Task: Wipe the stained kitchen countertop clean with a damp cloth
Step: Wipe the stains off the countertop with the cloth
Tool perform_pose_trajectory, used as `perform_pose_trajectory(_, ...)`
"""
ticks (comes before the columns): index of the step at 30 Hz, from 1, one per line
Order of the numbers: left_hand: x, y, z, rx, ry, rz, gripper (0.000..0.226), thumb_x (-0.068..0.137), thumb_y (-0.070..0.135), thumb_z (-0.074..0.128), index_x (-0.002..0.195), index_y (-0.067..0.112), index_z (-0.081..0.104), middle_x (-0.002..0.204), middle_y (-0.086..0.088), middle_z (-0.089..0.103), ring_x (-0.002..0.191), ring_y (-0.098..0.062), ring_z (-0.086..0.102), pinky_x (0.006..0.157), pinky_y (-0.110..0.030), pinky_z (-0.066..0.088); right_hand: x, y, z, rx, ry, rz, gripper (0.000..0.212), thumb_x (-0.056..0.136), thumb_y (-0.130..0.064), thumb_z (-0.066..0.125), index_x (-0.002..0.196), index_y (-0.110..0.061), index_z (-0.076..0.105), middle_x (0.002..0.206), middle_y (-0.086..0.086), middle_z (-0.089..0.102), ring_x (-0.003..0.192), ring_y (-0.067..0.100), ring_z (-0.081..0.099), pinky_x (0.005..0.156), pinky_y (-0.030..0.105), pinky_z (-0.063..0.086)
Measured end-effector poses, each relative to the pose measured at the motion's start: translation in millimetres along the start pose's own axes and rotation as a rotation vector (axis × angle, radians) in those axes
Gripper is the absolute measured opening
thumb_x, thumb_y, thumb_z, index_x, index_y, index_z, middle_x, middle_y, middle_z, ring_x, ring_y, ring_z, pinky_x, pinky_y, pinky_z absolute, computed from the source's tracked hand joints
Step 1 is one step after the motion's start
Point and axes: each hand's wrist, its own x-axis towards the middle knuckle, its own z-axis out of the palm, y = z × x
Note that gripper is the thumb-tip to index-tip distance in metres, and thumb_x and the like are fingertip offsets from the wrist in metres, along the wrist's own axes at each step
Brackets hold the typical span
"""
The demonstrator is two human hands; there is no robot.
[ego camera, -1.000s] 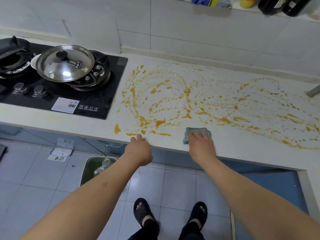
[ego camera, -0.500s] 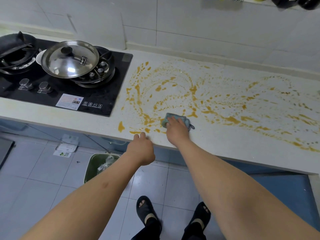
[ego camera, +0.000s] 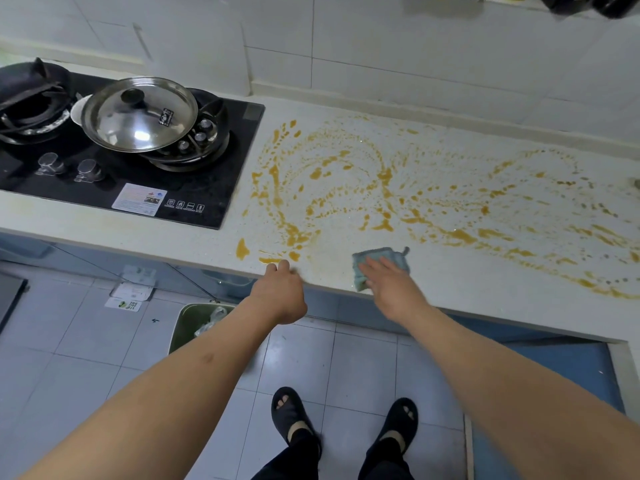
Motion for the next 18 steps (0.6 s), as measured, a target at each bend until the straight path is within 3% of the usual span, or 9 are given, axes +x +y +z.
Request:
perform_pose_trajectory(3,-1,1,1,-0.007,0.012,-0.004,0.032,0.089,0.024,0.05,0.118,0.009,0.056,0.133,-0.013,0.038,0.122,-0.032,0.036,0.099,-0.039,0.046,-3,26,-13,0.013,0.011,0.215,0.058,0.107,-0.013,0.039,0.162,-0.019,0.022,0.17,0.002,0.016,0.155,0.029,0.014,0.124,0.036,0.011)
perform_pose_trajectory(6,-5,4,5,-0.029,0.044,-0.022,0.045,0.088,0.026,0.053,0.129,0.006,0.05,0.134,-0.013,0.037,0.121,-0.03,0.036,0.096,-0.037,0.047,13,-7,-13,-0.042,0.034,0.301,0.058,0.103,-0.014,0.038,0.159,-0.015,0.027,0.167,0.007,0.024,0.15,0.033,0.023,0.124,0.043,0.02)
perform_pose_trajectory(9,-9,3,9,-0.064,0.065,-0.024,0.053,0.086,0.027,0.054,0.133,0.005,0.044,0.134,-0.012,0.039,0.12,-0.03,0.038,0.095,-0.039,0.049,29,-64,-4,0.002,0.047,0.261,0.057,0.104,-0.021,0.037,0.16,-0.026,0.025,0.169,0.0,0.019,0.154,0.029,0.016,0.126,0.045,0.013)
perform_pose_trajectory(13,-14,-6,6,-0.165,0.078,-0.002,0.035,0.084,0.022,0.054,0.117,0.009,0.054,0.133,-0.009,0.046,0.118,-0.027,0.044,0.093,-0.039,0.049,44,-115,4,0.077,-0.003,0.122,0.05,0.109,-0.03,0.028,0.159,-0.034,0.026,0.17,-0.009,0.014,0.157,0.026,0.006,0.125,0.047,0.014)
perform_pose_trajectory(16,-14,-13,1,-0.182,0.064,0.006,0.025,0.085,0.019,0.053,0.108,0.01,0.058,0.13,-0.008,0.05,0.112,-0.025,0.049,0.089,-0.037,0.048,36,-116,6,0.102,-0.044,-0.023,0.048,0.11,-0.032,0.029,0.158,-0.037,0.029,0.169,-0.013,0.014,0.157,0.02,0.004,0.124,0.044,0.01)
perform_pose_trajectory(18,-12,-13,-3,-0.146,0.043,0.012,0.032,0.086,0.02,0.051,0.116,0.01,0.06,0.131,-0.007,0.048,0.114,-0.025,0.048,0.091,-0.038,0.05,24,-98,4,0.073,-0.067,-0.073,0.049,0.111,-0.031,0.031,0.159,-0.037,0.029,0.169,-0.014,0.014,0.157,0.017,0.005,0.125,0.039,0.009)
